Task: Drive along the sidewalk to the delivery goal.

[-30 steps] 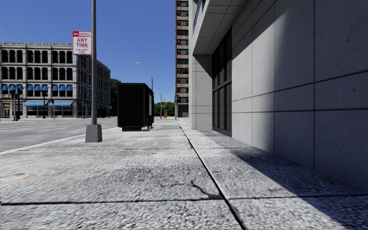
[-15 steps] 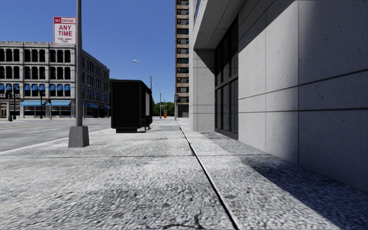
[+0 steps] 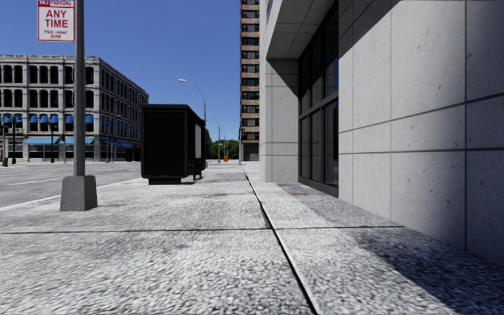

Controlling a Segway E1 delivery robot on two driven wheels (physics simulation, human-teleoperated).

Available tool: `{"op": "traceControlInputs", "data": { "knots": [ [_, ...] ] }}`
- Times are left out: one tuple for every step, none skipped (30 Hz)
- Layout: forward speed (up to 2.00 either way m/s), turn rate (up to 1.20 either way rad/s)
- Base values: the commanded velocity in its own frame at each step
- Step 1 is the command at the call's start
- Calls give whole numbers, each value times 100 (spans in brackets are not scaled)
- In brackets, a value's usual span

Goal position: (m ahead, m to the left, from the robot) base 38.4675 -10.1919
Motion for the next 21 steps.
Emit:
{"op": "traceControlInputs", "data": {
  "knots": [
    [155,0],
    [155,0],
    [155,0],
    [155,0],
    [155,0],
    [155,0],
    [155,0],
    [155,0],
    [155,0],
    [155,0],
    [155,0],
    [155,0],
    [155,0],
    [155,0],
    [155,0],
    [155,0],
    [155,0],
    [155,0],
    [155,0],
    [155,0],
    [155,0]
  ]
}}
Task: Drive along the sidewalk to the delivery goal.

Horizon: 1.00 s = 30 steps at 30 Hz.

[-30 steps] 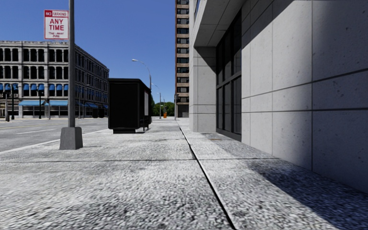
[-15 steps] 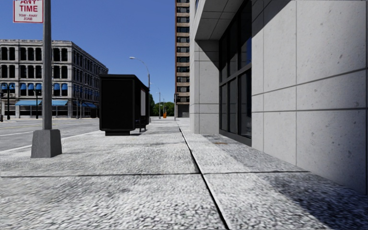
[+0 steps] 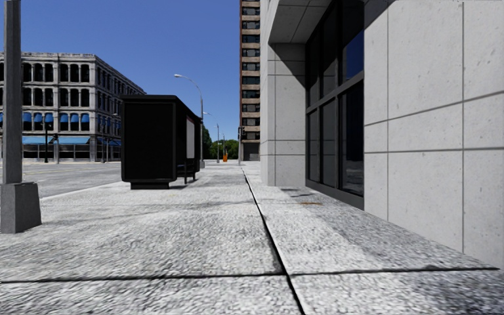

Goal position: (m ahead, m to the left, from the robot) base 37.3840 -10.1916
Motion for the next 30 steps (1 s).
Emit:
{"op": "traceControlInputs", "data": {
  "knots": [
    [155,0],
    [155,0],
    [155,0],
    [155,0],
    [155,0],
    [155,0],
    [155,0],
    [155,0],
    [155,0],
    [155,0],
    [155,0],
    [155,0],
    [155,0],
    [155,0],
    [155,0],
    [155,0],
    [155,0],
    [155,0],
    [155,0],
    [155,0],
    [155,0],
    [155,0],
    [155,0],
    [155,0],
    [155,0],
    [155,0],
    [155,0],
    [155,0],
    [155,0],
    [155,0]
  ]
}}
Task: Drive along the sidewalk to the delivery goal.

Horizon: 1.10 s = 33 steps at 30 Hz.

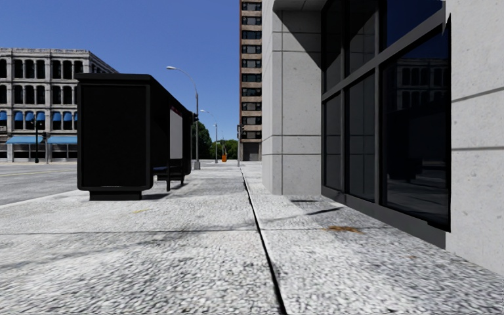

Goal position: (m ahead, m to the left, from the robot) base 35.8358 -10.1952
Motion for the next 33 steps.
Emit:
{"op": "traceControlInputs", "data": {
  "knots": [
    [155,0],
    [155,0],
    [155,0],
    [155,0],
    [155,0],
    [155,0],
    [155,0],
    [155,0],
    [155,0],
    [155,0],
    [155,0],
    [155,0],
    [155,0],
    [155,0],
    [155,41],
    [155,64],
    [155,69],
    [155,53],
    [155,6],
    [155,0],
    [155,0],
    [155,0],
    [155,0],
    [155,0],
    [155,0],
    [155,0],
    [155,0],
    [155,0],
    [155,0],
    [155,0],
    [155,0],
    [155,0],
    [155,0]
  ]
}}
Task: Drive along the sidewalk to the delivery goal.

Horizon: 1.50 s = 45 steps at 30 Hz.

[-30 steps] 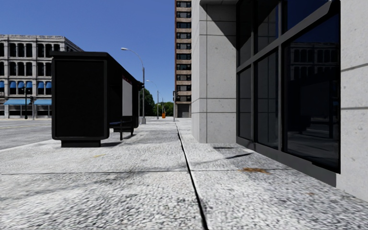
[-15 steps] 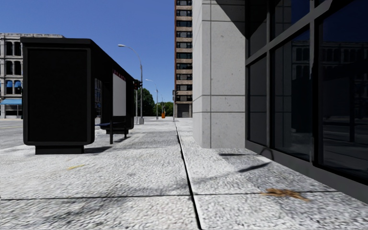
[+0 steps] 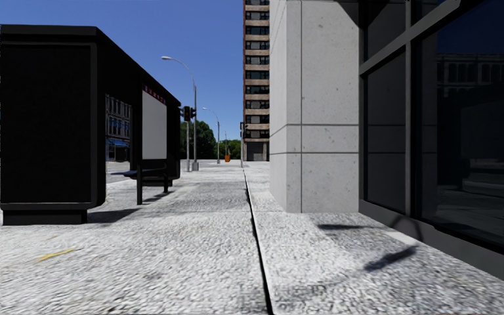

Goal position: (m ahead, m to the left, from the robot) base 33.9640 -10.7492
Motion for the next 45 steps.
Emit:
{"op": "traceControlInputs", "data": {
  "knots": [
    [155,0],
    [155,0],
    [155,0],
    [155,0],
    [155,8],
    [155,53],
    [155,75],
    [155,82],
    [155,74],
    [155,23],
    [155,8],
    [155,3],
    [155,0],
    [155,0],
    [155,0],
    [155,0],
    [155,0],
    [155,0],
    [155,0],
    [155,0],
    [155,0],
    [155,0],
    [155,0],
    [155,0],
    [155,0],
    [155,0],
    [155,0],
    [155,0],
    [155,0],
    [155,17],
    [155,94],
    [155,100],
    [155,100],
    [155,96],
    [155,15],
    [155,0],
    [155,0],
    [155,0],
    [155,0],
    [155,0],
    [155,0],
    [155,0],
    [155,0],
    [155,0],
    [155,0]
  ]
}}
